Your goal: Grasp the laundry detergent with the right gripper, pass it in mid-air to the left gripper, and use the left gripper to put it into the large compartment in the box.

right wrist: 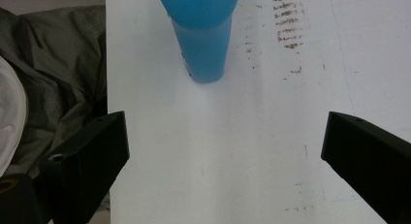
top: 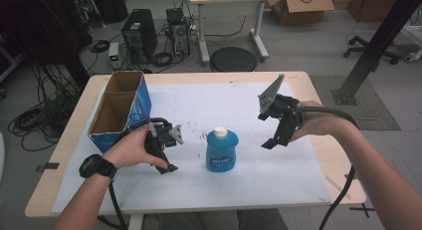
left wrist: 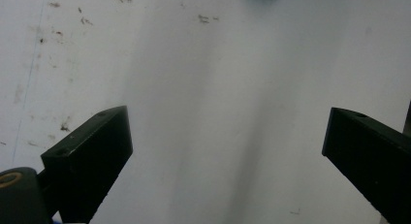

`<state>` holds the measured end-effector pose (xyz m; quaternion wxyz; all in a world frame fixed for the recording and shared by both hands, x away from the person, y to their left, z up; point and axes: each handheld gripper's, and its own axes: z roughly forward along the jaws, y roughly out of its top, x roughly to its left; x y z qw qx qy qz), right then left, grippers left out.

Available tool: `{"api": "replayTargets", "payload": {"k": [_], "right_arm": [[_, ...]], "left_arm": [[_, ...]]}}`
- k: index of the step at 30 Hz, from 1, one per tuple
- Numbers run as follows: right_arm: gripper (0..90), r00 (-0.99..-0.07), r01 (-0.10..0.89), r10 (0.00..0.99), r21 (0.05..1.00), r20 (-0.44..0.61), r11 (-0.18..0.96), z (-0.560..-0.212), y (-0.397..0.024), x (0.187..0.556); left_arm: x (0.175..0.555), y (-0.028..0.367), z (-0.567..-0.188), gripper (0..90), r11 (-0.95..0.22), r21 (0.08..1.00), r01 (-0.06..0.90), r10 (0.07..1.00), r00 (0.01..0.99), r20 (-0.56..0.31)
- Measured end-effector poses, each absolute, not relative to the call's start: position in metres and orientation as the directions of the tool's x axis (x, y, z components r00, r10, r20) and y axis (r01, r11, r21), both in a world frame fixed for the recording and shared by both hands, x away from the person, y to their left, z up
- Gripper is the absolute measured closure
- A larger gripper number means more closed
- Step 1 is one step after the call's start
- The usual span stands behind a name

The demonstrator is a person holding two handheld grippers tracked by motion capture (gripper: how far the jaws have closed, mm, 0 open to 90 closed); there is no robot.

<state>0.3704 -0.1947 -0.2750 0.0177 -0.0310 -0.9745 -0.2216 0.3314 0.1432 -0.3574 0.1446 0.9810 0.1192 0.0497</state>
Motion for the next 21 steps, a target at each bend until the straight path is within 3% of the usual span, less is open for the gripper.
{"api": "replayTargets", "payload": {"k": [8, 21], "right_arm": [[2.9, -0.998, 0.061, 0.047, 0.458, 0.042, 0.887, -0.269, -0.198, 0.373], [2.1, -0.998, 0.057, 0.06, 0.592, 0.015, 0.804, -0.251, -0.202, 0.38]], "left_arm": [[0.332, 0.145, -0.356, 4.6, -0.926, 0.304, 0.225, 0.254, 0.965, 0.059], [0.33, 0.147, -0.354, 4.7, -0.92, 0.313, 0.236, 0.267, 0.962, 0.058]]}}
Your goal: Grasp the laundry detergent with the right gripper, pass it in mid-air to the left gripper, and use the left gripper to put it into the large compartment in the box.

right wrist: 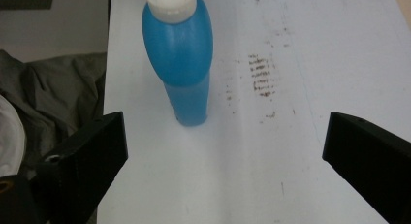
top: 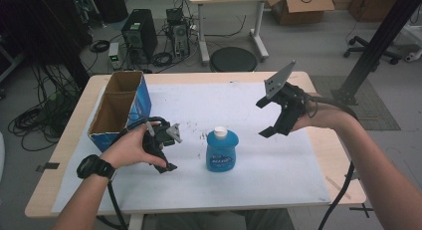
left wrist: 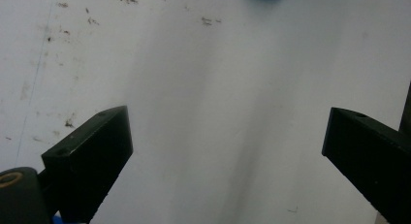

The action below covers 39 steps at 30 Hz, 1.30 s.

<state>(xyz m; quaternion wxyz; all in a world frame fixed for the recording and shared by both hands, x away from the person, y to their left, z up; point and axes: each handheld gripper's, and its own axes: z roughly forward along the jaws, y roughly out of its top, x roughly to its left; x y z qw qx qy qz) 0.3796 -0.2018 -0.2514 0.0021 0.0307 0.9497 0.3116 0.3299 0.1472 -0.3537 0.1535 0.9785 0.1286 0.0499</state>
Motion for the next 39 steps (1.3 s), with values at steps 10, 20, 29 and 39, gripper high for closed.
{"api": "replayTargets", "payload": {"k": [10, 20, 29, 39], "right_arm": [[1.6, -0.999, 0.044, 0.052, 0.666, 0.009, 0.745, -0.256, -0.198, 0.378], [1.4, -0.999, 0.052, 0.047, 0.734, 0.027, 0.677, -0.271, -0.196, 0.377], [1.5, -0.998, 0.059, 0.051, 0.792, 0.035, 0.608, -0.288, -0.194, 0.374], [1.4, -0.997, 0.081, 0.044, 0.856, 0.068, 0.51, -0.31, -0.191, 0.371]], "left_arm": [[0.329, 0.148, -0.353, 4.6, -0.919, 0.319, 0.233, 0.266, 0.962, 0.064], [0.326, 0.147, -0.352, 4.5, -0.915, 0.327, 0.236, 0.27, 0.961, 0.064], [0.325, 0.146, -0.353, 4.6, -0.915, 0.326, 0.236, 0.27, 0.961, 0.061], [0.324, 0.144, -0.355, 4.5, -0.915, 0.331, 0.233, 0.267, 0.962, 0.062]]}}
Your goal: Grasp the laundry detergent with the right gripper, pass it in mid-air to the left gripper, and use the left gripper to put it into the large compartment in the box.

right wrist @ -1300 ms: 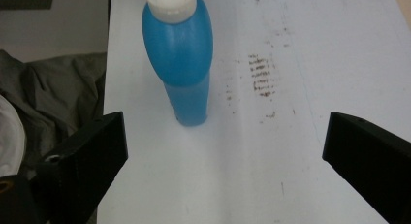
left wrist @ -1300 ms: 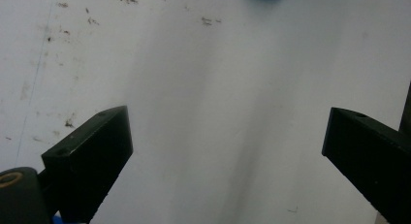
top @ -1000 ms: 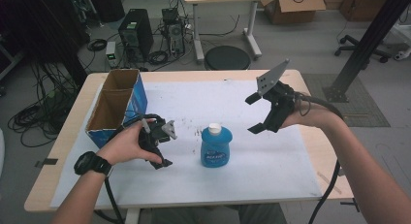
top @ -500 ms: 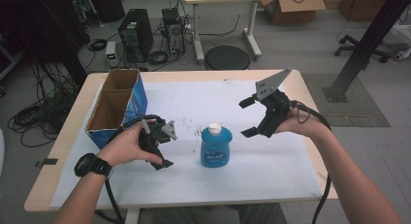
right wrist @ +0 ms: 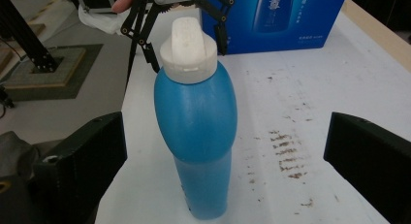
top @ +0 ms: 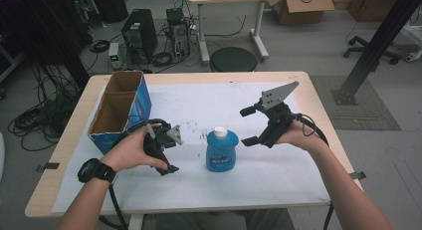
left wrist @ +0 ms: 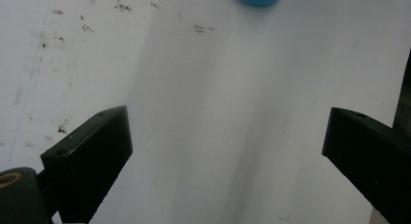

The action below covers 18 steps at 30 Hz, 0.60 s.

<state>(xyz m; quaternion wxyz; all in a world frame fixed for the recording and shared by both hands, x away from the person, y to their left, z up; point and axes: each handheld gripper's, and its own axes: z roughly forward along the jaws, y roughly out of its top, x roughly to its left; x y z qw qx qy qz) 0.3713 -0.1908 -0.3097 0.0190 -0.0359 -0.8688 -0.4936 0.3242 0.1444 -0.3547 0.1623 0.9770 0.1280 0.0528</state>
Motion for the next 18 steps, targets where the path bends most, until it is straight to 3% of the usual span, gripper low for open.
{"api": "replayTargets", "payload": {"k": [18], "right_arm": [[1.7, -0.993, 0.115, 0.04, 0.877, 0.108, 0.466, -0.355, -0.169, 0.361]], "left_arm": [[0.322, 0.146, -0.355, 4.5, -0.912, 0.335, 0.236, 0.27, 0.961, 0.059]]}}
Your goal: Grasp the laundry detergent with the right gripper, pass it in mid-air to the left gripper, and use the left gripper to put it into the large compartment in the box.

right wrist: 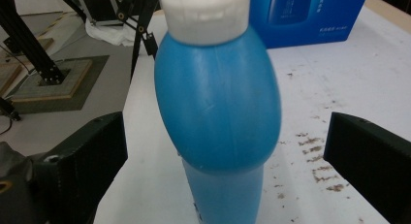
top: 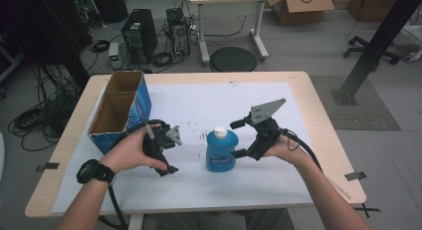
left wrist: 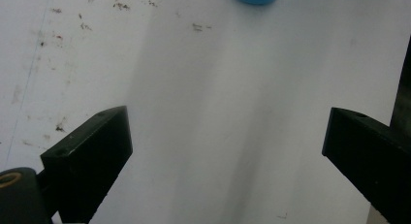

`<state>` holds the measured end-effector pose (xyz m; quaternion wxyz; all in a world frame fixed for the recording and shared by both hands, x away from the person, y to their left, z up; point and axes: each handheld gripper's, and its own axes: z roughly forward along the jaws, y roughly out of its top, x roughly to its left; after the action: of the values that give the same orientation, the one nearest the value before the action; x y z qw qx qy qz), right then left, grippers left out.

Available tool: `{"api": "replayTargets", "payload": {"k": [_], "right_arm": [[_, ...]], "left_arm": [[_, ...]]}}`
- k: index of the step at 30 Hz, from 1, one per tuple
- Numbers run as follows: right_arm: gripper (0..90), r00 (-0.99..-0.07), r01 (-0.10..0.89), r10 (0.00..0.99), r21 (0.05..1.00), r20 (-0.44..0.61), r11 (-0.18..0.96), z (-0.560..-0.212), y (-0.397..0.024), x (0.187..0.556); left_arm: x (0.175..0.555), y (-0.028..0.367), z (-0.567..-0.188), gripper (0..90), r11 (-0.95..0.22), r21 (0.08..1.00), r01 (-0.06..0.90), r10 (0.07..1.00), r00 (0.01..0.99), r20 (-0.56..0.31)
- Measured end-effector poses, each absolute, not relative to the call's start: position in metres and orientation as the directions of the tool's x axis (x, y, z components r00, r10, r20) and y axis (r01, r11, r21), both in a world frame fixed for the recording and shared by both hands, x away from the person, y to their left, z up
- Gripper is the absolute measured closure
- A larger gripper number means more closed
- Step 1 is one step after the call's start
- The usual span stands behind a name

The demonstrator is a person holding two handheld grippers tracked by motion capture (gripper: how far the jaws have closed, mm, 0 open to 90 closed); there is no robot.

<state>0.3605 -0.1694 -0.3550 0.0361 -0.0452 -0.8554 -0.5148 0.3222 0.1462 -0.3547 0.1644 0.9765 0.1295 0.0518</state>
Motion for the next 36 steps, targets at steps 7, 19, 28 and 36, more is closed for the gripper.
{"api": "replayTargets", "payload": {"k": [7, 19, 28, 36], "right_arm": [[2.0, -0.99, 0.134, 0.034, 0.869, 0.134, 0.476, -0.372, -0.16, 0.36], [4.7, -0.989, 0.139, 0.019, 0.863, 0.148, 0.486, -0.39, -0.144, 0.359], [9.7, -0.99, 0.129, 0.011, 0.867, 0.141, 0.481, -0.394, -0.14, 0.36], [18.4, -0.99, 0.127, 0.002, 0.869, 0.143, 0.479, -0.4, -0.142, 0.361]], "left_arm": [[0.322, 0.147, -0.353, 4.4, -0.911, 0.339, 0.235, 0.27, 0.961, 0.06], [0.322, 0.15, -0.351, 4.4, -0.909, 0.345, 0.235, 0.272, 0.96, 0.062], [0.321, 0.154, -0.349, 4.4, -0.903, 0.355, 0.243, 0.283, 0.957, 0.063], [0.32, 0.154, -0.349, 4.5, -0.901, 0.356, 0.246, 0.284, 0.957, 0.058]]}}
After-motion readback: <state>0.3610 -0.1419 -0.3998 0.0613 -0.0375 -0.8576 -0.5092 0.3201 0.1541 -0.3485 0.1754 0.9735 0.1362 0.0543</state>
